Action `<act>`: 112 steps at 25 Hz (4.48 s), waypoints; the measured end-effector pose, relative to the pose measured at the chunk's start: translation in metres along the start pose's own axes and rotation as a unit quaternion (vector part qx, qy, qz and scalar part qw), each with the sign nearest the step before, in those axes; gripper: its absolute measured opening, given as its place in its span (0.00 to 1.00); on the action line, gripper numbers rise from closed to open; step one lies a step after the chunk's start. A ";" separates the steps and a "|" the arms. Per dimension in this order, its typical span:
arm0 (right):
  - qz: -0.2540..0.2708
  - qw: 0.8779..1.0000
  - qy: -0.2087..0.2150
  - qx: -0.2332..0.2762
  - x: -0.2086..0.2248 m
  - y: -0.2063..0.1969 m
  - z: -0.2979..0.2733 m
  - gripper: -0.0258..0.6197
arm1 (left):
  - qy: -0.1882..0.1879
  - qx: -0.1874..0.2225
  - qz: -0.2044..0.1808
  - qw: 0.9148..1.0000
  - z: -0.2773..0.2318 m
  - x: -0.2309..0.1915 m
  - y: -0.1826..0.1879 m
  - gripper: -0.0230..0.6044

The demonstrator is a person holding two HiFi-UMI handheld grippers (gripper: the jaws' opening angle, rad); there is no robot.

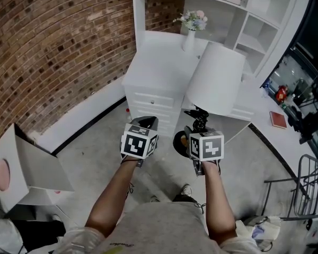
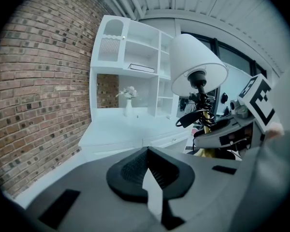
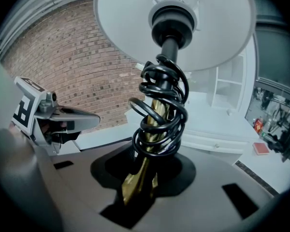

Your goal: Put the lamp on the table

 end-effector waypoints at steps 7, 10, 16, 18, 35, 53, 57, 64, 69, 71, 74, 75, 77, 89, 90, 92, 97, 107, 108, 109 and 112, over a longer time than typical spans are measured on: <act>-0.003 1.000 0.003 0.006 0.012 0.005 -0.011 0.23 | 0.006 -0.008 -0.012 1.000 -0.013 0.003 0.005 0.03; -0.005 1.000 0.006 0.007 0.023 0.009 -0.017 0.23 | 0.008 -0.013 -0.015 1.000 -0.023 0.004 0.011 0.03; 0.001 1.000 0.005 0.007 0.062 0.025 -0.032 0.23 | 0.014 -0.020 -0.015 1.000 -0.060 0.009 0.035 0.03; 0.004 1.000 0.006 0.005 0.080 0.031 -0.038 0.23 | 0.014 -0.022 -0.014 1.000 -0.077 0.014 0.046 0.03; 0.024 0.999 0.023 -0.015 0.236 0.088 -0.070 0.23 | 0.039 -0.013 -0.005 0.999 -0.195 0.056 0.150 0.03; 0.047 0.998 0.035 -0.021 0.309 0.117 -0.094 0.22 | 0.027 -0.017 0.011 0.999 -0.257 0.068 0.201 0.03; 0.050 0.998 0.041 -0.020 0.312 0.121 -0.099 0.22 | 0.035 -0.019 0.010 0.999 -0.261 0.064 0.206 0.03; 0.061 0.997 0.047 -0.025 0.319 0.126 -0.108 0.22 | 0.045 -0.022 0.016 0.999 -0.270 0.063 0.209 0.03; 0.069 0.996 0.052 -0.026 0.321 0.132 -0.117 0.22 | 0.052 -0.022 0.027 0.998 -0.277 0.057 0.209 0.03; 0.072 0.996 0.055 -0.027 0.321 0.135 -0.121 0.22 | 0.058 -0.022 0.032 0.998 -0.277 0.052 0.210 0.03; 0.076 0.995 0.062 -0.028 0.320 0.140 -0.127 0.22 | 0.066 -0.021 0.042 0.997 -0.277 0.044 0.210 0.03; 0.079 0.994 0.064 -0.028 0.319 0.143 -0.128 0.22 | 0.068 -0.020 0.046 0.996 -0.277 0.042 0.210 0.03; 0.084 0.994 0.067 -0.028 0.316 0.147 -0.132 0.22 | 0.073 -0.018 0.050 0.996 -0.277 0.037 0.210 0.03; 0.122 0.988 0.089 -0.029 0.280 0.178 -0.179 0.21 | 0.098 0.001 0.083 0.992 -0.277 -0.023 0.201 0.03; 0.126 0.987 0.091 -0.029 0.274 0.182 -0.185 0.21 | 0.099 0.003 0.086 0.991 -0.277 -0.031 0.200 0.03; 0.131 0.986 0.093 -0.030 0.263 0.191 -0.198 0.21 | 0.102 0.003 0.090 0.991 -0.277 -0.049 0.199 0.03; 0.135 0.985 0.103 -0.040 0.231 0.218 -0.229 0.21 | 0.110 0.000 0.095 0.989 -0.273 -0.100 0.205 0.03; 0.129 0.985 0.099 -0.049 0.177 0.286 -0.283 0.21 | 0.094 -0.010 0.099 0.991 -0.276 -0.201 0.225 0.03; 0.127 0.986 0.098 -0.048 0.173 0.293 -0.288 0.21 | 0.092 -0.010 0.098 0.991 -0.277 -0.210 0.227 0.03; 0.124 0.986 0.097 -0.048 0.169 0.300 -0.293 0.21 | 0.091 -0.010 0.097 0.991 -0.277 -0.220 0.230 0.03; 0.115 0.988 0.094 -0.048 0.158 0.319 -0.309 0.21 | 0.086 -0.012 0.094 0.992 -0.280 -0.248 0.237 0.03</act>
Point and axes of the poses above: the fingertips, and each gripper's own axes: z backward along the fingers, x to its right, y out of its top, the point moved 4 cm from there along z, backward along the fingers, and after that the axes turned 10 degrees about -x, right-handed, at the moved point
